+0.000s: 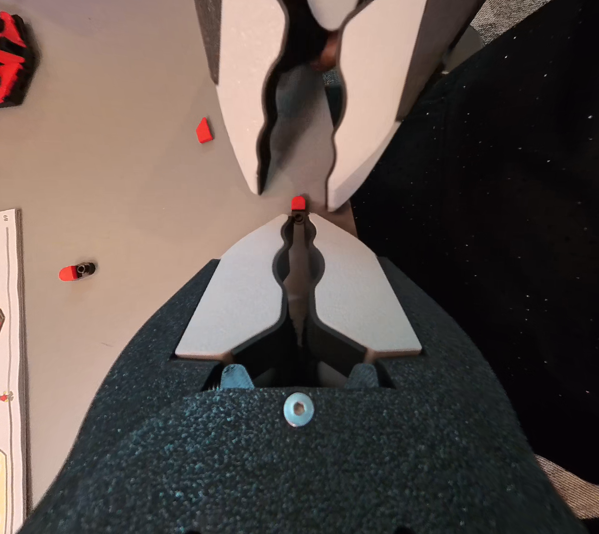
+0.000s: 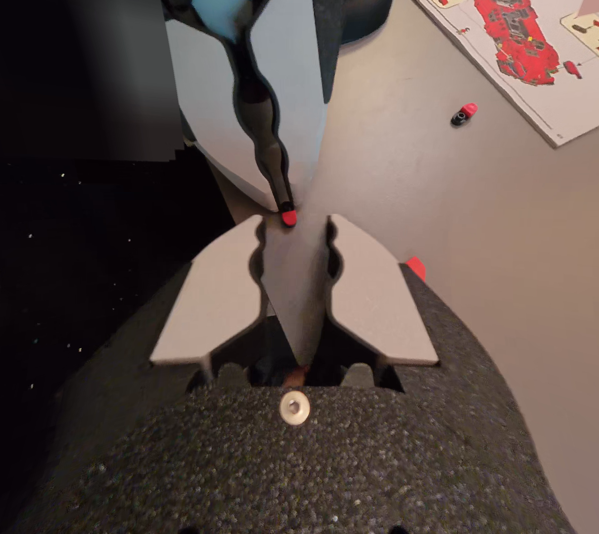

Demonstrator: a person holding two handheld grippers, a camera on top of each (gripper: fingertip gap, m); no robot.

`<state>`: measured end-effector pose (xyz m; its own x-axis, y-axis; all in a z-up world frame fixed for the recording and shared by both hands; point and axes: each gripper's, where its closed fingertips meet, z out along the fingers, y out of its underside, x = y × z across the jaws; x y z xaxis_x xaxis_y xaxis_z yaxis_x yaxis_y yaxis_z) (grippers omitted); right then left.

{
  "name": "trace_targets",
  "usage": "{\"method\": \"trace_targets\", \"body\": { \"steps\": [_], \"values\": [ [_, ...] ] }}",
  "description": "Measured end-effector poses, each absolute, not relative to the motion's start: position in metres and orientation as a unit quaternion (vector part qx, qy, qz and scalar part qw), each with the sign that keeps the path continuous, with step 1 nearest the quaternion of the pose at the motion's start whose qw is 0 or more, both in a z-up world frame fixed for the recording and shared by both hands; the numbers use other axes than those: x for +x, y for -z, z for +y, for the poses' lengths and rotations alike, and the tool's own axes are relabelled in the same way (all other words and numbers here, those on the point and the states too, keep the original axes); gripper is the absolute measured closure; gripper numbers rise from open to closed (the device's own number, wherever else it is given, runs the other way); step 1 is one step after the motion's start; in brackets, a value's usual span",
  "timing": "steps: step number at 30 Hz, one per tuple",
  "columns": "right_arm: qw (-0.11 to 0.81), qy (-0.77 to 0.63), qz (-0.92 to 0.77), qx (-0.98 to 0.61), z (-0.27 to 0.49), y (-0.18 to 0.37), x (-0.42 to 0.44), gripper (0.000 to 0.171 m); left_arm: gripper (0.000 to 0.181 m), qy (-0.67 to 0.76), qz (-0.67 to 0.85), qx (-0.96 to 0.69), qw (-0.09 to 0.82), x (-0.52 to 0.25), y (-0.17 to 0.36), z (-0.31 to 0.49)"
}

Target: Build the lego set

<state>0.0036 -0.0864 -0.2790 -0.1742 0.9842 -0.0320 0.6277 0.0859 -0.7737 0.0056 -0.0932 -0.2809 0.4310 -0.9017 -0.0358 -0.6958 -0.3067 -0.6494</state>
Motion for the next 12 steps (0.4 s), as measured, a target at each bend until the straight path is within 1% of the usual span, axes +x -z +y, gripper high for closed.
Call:
{"method": "trace_targets", "body": {
  "steps": [1,3,5,6,8,11,12],
  "values": [
    [0.267,-0.346,-0.694,-0.571,-0.087,0.275,0.005,0.144,0.175,0.169,0.506,-0.79,0.303,0.006,0.281,-0.093],
    [0.322,-0.385,-0.676,-0.54,-0.082,0.251,0.005,0.131,0.175,0.167,0.507,-0.789,0.304,0.006,0.281,-0.093],
    [0.392,-0.438,-0.627,-0.511,-0.07,0.218,0.008,0.127,0.175,0.17,0.505,-0.79,0.302,0.006,0.281,-0.093],
    [0.421,-0.468,-0.594,-0.501,-0.063,0.202,0.012,0.121,0.175,0.172,0.504,-0.791,0.302,0.005,0.281,-0.093],
    [0.485,-0.513,-0.506,-0.495,-0.039,0.173,0.022,0.091,0.175,0.173,0.502,-0.792,0.3,0.005,0.281,-0.093],
    [0.569,-0.519,-0.383,-0.509,0.0,0.145,0.041,0.048,0.174,0.178,0.499,-0.795,0.295,0.005,0.281,-0.092],
    [0.586,-0.525,-0.362,-0.499,0.004,0.136,0.047,0.043,0.174,0.18,0.497,-0.797,0.293,0.005,0.281,-0.092]
  ]
}}
